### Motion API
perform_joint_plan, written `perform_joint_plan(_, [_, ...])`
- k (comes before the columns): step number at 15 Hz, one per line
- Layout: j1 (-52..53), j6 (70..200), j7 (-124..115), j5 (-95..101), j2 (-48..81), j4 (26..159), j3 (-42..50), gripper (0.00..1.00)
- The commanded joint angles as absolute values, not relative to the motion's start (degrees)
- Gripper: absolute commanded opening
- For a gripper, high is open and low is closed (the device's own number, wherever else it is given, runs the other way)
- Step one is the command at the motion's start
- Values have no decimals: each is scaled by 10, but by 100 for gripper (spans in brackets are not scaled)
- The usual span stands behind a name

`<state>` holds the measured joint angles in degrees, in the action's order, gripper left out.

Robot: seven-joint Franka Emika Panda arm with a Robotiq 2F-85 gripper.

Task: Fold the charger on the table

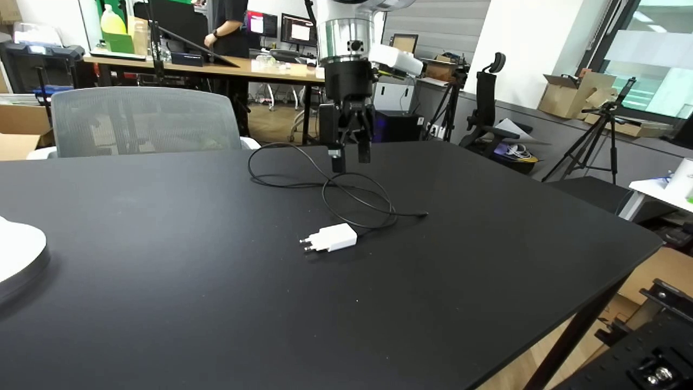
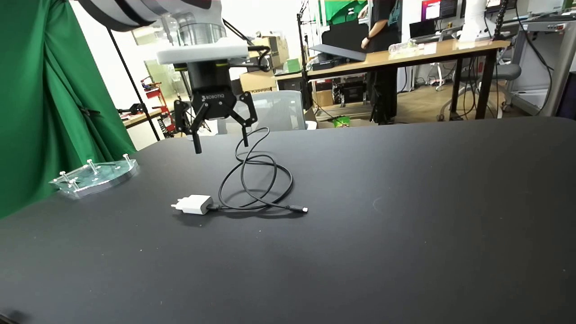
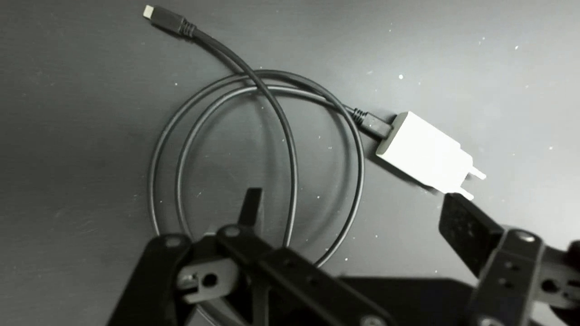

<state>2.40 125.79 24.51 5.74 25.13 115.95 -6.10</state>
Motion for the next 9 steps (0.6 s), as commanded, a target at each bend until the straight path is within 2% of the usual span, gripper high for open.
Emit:
perform_joint_plan(1, [9, 1233, 308, 68, 215, 1189, -70, 100])
perform_joint_plan(9, [1, 1187, 426, 73, 216, 1187, -65, 100])
